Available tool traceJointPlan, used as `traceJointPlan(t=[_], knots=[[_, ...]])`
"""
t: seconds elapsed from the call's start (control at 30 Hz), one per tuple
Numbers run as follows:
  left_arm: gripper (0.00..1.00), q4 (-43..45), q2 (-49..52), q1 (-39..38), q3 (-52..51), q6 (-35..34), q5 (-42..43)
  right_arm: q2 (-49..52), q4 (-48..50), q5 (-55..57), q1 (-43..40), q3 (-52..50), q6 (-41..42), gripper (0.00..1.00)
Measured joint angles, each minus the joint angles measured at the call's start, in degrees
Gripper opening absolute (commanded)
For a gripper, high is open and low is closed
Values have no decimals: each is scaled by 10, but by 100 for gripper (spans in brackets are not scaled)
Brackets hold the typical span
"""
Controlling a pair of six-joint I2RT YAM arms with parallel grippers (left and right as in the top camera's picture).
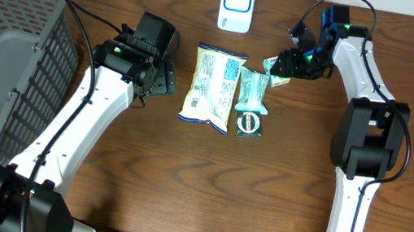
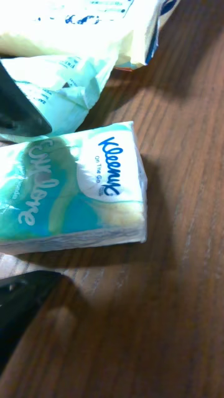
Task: Scan the item barcode
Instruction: 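Swing the right gripper back and grasp the teal Kleenex pack, then lift the teal Kleenex pack toward the scanner with the right gripper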
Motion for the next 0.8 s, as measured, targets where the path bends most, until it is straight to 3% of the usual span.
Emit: traceJointPlan(t=[0.23, 0.5, 0.8], knots=[[98, 0, 0, 0, 0, 0, 0, -9, 36, -13, -1, -35, 3, 8], [98, 0, 0, 0, 0, 0, 0, -11, 25, -27, -1, -36, 7, 1], [98, 0, 0, 0, 0, 0, 0, -11, 14, -104, -20, -40, 7, 1]])
